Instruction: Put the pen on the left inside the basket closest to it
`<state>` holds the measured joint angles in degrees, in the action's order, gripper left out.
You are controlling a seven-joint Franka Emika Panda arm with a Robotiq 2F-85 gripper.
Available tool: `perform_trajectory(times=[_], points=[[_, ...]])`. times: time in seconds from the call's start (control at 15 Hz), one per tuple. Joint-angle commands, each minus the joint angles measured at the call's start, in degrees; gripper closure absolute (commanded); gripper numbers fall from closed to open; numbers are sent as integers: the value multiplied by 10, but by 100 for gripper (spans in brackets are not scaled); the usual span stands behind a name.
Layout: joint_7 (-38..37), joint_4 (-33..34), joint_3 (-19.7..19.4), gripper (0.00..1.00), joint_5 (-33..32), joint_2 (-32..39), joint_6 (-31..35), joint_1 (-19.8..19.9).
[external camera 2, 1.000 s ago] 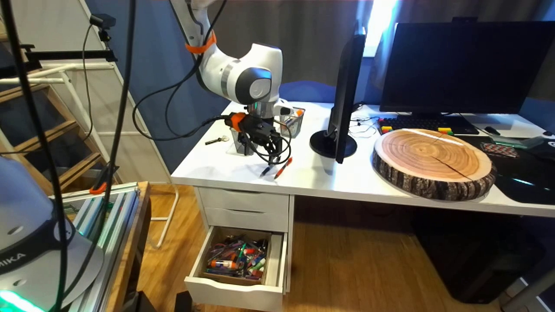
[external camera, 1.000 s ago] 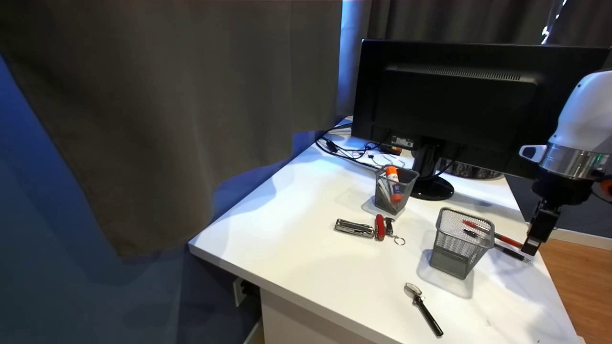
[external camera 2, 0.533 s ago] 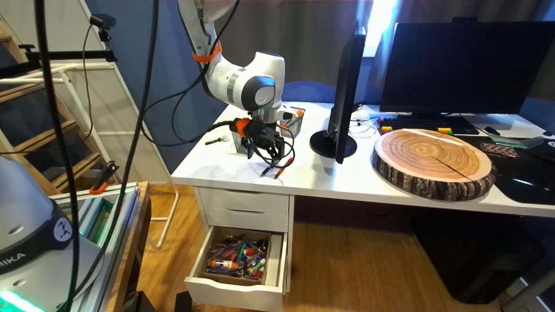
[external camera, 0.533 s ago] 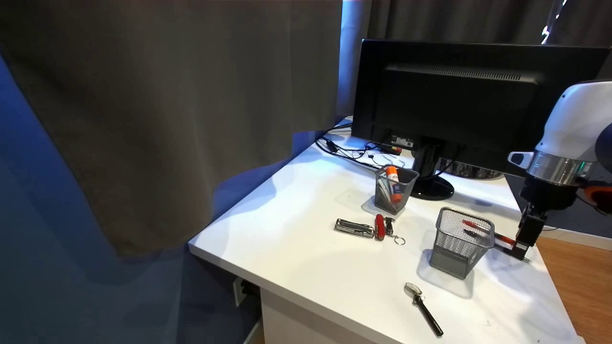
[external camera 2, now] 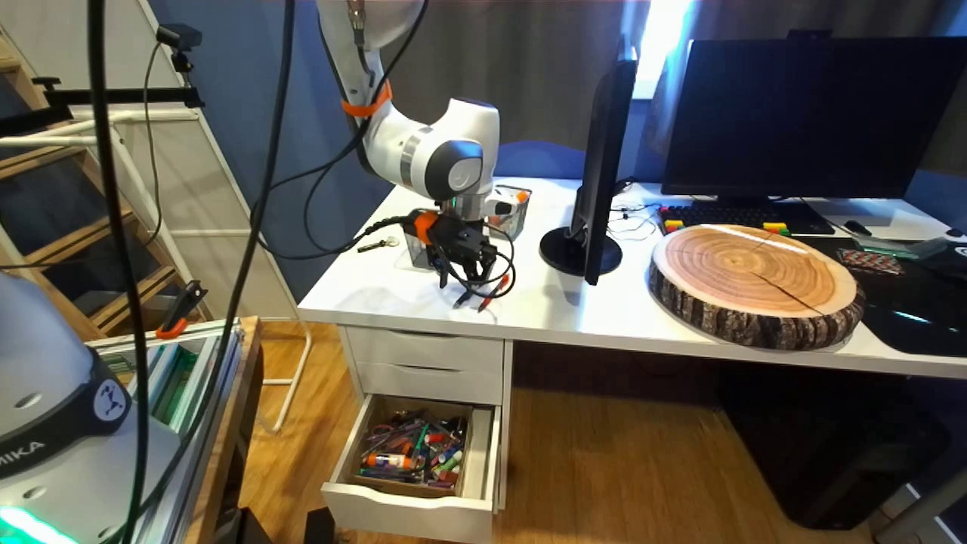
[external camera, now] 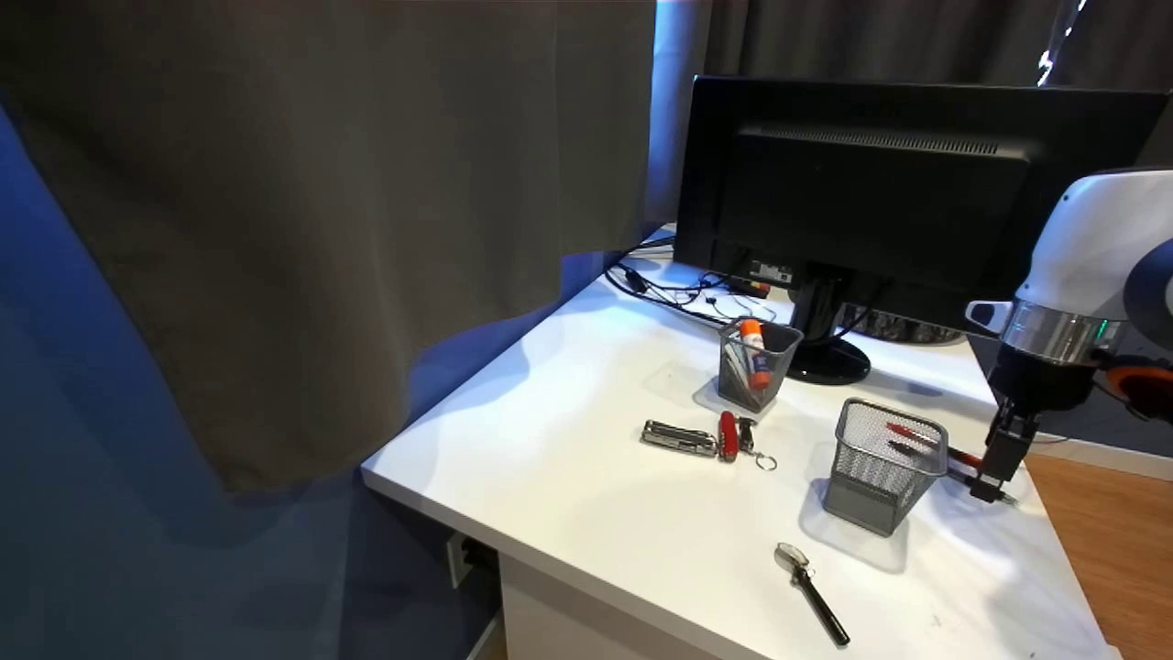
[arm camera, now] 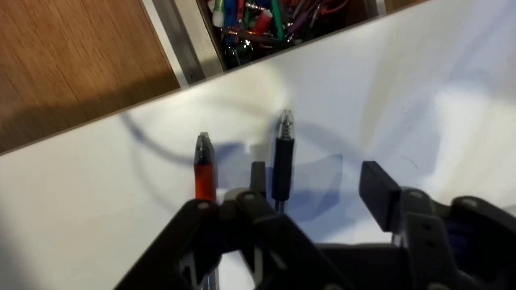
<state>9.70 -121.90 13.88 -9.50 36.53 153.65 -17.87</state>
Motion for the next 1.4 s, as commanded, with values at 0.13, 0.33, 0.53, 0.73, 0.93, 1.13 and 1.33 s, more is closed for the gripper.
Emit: perform_trajectory(times=[0.13,0.33,0.53,0.73,0.93,1.13,1.33], points=[[-3,15,-11,30,-15,17,10,-9],[-4,18,-13,14,-16,19,11,-10],[-1,20,-13,38,-17,21,10,-9],[2,20,-11,54,-17,22,10,-7],[4,20,-10,75,-18,23,11,-6],[7,21,-9,94,-18,25,10,-4],[10,22,-8,95,-18,28,11,-3]])
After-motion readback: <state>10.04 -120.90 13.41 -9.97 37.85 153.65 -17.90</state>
